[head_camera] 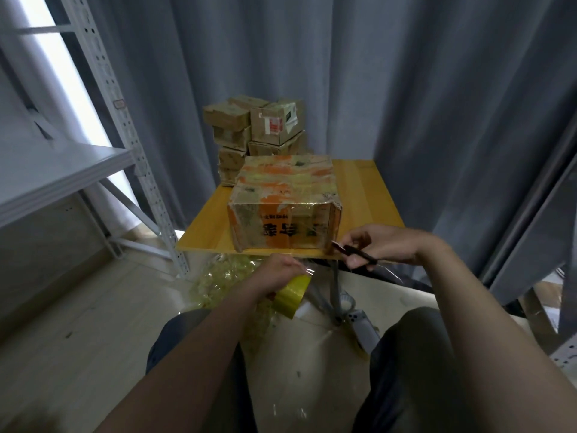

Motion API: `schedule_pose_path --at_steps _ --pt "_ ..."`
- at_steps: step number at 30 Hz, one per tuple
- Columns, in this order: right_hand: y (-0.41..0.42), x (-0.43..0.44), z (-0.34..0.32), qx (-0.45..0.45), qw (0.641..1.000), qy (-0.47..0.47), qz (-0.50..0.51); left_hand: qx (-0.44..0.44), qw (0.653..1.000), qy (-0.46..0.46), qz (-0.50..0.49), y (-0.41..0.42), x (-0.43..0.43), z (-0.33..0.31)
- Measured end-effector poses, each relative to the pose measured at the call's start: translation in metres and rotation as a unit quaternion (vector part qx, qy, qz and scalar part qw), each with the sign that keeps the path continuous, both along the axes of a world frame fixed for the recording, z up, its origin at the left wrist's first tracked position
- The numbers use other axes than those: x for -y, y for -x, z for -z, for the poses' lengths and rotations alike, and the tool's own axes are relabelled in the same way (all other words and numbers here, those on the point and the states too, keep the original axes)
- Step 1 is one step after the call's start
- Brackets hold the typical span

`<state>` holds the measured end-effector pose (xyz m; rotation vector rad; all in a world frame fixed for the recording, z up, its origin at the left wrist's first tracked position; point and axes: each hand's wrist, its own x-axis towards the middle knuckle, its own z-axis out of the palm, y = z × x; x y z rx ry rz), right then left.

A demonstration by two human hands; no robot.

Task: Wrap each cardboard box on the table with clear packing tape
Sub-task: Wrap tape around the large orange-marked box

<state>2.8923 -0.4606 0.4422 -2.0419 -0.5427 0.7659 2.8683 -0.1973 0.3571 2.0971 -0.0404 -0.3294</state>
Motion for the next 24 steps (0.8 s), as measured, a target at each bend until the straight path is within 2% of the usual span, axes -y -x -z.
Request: schedule_pose_path --at_steps 2,4,6,8,10,11,13,15,16,18,20,22,24 --pt "0.002 0.014 0.013 -0.099 0.974 -0.204 0.009 -0.001 1.0 0.0 0.009 0.0 0.003 0.001" --pt "0.004 0.026 0.023 -0.156 0.927 -0.341 0.022 0.003 1.0 -0.006 0.013 0.0 0.007 -0.002" --pt "0.008 0.038 0.029 -0.146 0.901 -0.407 0.018 0.001 1.0 -0.014 0.024 -0.003 0.01 -0.006" --pt "0.011 0.047 0.031 -0.124 0.893 -0.429 0.049 0.002 0.999 -0.01 0.036 -0.006 0.013 -0.01" --pt "0.01 0.049 0.033 -0.115 0.897 -0.395 0.162 0.008 0.999 -0.007 0.034 -0.008 0.017 -0.014" --pt "0.005 0.049 0.036 -0.094 0.902 -0.344 0.245 0.009 0.999 -0.006 0.031 -0.009 0.02 -0.016" --pt "-0.006 0.044 0.041 -0.019 0.915 -0.147 0.375 0.006 1.0 0.003 0.027 -0.01 0.025 -0.018" --pt "-0.015 0.036 0.044 0.03 0.921 0.067 0.382 0.002 1.0 0.012 0.026 -0.009 0.031 -0.021" --pt "-0.019 0.032 0.045 0.027 0.922 0.122 0.366 0.0 0.999 0.015 0.028 -0.01 0.032 -0.021" --pt "-0.024 0.023 0.043 0.0 0.927 0.133 0.351 0.001 0.999 0.02 0.027 -0.01 0.034 -0.025" --pt "-0.029 0.015 0.038 0.025 0.928 0.153 0.34 0.002 0.999 0.029 0.027 -0.01 0.033 -0.027" --pt "-0.04 0.009 0.034 0.148 0.909 0.152 0.359 0.004 0.999 0.045 0.024 -0.009 0.029 -0.03" --pt "-0.045 -0.004 0.02 0.293 0.879 0.04 0.375 0.006 0.998 0.063 0.021 -0.008 0.025 -0.033"
